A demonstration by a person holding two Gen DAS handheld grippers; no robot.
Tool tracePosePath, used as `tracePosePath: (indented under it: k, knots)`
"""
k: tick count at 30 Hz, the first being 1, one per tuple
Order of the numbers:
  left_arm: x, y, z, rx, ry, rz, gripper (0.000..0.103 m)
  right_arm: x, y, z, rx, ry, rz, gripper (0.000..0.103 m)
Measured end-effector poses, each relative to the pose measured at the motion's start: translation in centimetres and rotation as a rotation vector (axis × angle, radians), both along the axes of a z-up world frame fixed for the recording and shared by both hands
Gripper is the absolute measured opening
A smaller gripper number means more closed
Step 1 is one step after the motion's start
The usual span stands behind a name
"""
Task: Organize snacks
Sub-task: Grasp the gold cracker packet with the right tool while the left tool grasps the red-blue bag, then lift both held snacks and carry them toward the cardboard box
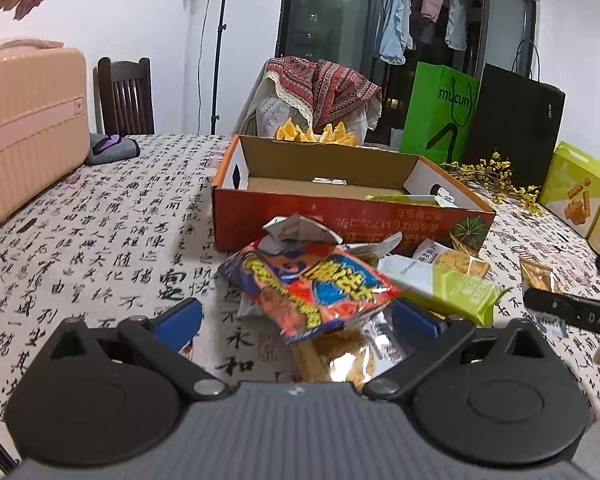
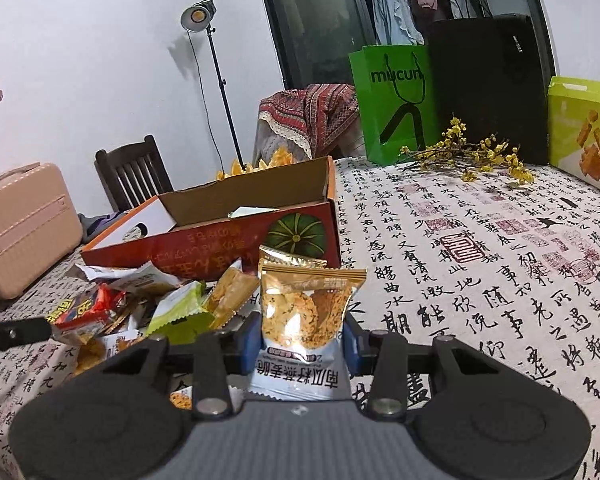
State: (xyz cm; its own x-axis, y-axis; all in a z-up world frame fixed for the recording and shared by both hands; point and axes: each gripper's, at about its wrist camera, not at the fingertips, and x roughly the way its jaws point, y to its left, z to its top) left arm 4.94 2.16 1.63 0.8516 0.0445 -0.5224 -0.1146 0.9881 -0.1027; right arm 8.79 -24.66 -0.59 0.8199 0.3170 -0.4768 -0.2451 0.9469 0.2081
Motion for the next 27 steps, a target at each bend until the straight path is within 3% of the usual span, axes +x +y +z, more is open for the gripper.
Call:
tracePosePath:
  k: [11,15,19,22,27]
  knots:
    - [6.6,-1.0,0.7,-0.053,0.117,0.109,0.103,0.2,-0.1,-0.1,0.003,0.003,0.003,0.040]
    - [9.4,-1.1,-0.2,-0.030,0.224,0.172,0.103,0.2,-0.1,0.0,0.005,0.002,0.005,0.040]
    - [9.1,-0.3,-1.5,-0.059,0.255,0.180,0.103,0.1,-0.2,0.1,0.009,-0.002,0.003,0.040]
    - [7.7,0.5,-1.4,-0.060,0.223,0.171,0.085,0.2,-0.2,-0.1,0.011,0.004,0.000,0.040]
    - [5.4,2.1,-0.9,-0.029,0.177,0.154,0.073,0.2,0.0,-0.3,0.017,0.012,0.009,0.040]
